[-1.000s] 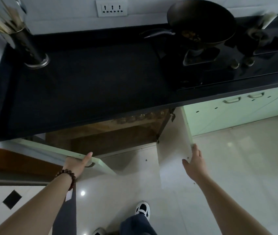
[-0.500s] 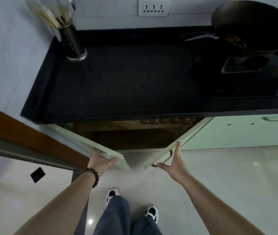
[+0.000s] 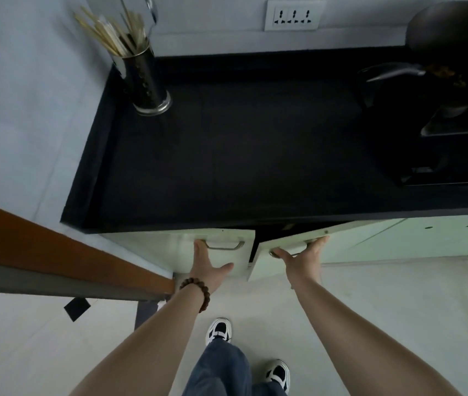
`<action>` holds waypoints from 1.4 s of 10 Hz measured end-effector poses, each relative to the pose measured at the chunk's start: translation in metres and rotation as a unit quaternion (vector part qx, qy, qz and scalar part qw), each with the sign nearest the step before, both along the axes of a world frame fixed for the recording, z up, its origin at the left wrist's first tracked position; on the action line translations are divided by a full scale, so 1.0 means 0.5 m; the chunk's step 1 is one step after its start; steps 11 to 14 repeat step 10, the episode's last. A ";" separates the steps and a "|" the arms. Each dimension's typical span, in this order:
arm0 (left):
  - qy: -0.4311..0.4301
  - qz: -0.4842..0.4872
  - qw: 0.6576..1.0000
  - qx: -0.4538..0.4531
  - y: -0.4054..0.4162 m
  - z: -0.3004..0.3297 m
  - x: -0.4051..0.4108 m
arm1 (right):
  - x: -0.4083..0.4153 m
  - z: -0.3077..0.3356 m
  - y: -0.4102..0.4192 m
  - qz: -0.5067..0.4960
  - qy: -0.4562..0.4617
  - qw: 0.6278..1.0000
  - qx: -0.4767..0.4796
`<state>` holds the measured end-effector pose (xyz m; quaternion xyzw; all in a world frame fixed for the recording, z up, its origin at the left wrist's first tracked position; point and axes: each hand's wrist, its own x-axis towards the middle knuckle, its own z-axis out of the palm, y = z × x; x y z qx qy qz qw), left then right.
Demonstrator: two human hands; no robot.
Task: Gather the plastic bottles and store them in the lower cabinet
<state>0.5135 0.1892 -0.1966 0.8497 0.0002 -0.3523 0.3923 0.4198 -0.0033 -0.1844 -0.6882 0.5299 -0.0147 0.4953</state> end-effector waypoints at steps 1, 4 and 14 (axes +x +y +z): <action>-0.005 -0.012 1.000 -0.003 -0.011 -0.008 0.023 | 0.044 -0.008 -0.007 -0.019 -0.005 1.000 -0.006; -0.024 -0.023 0.999 0.001 -0.013 -0.017 0.029 | 0.096 -0.025 -0.018 -0.032 -0.049 0.997 -0.043; -0.253 -0.386 0.883 0.090 -0.196 0.079 -0.127 | -0.241 0.047 -0.051 -0.061 0.101 0.977 -0.176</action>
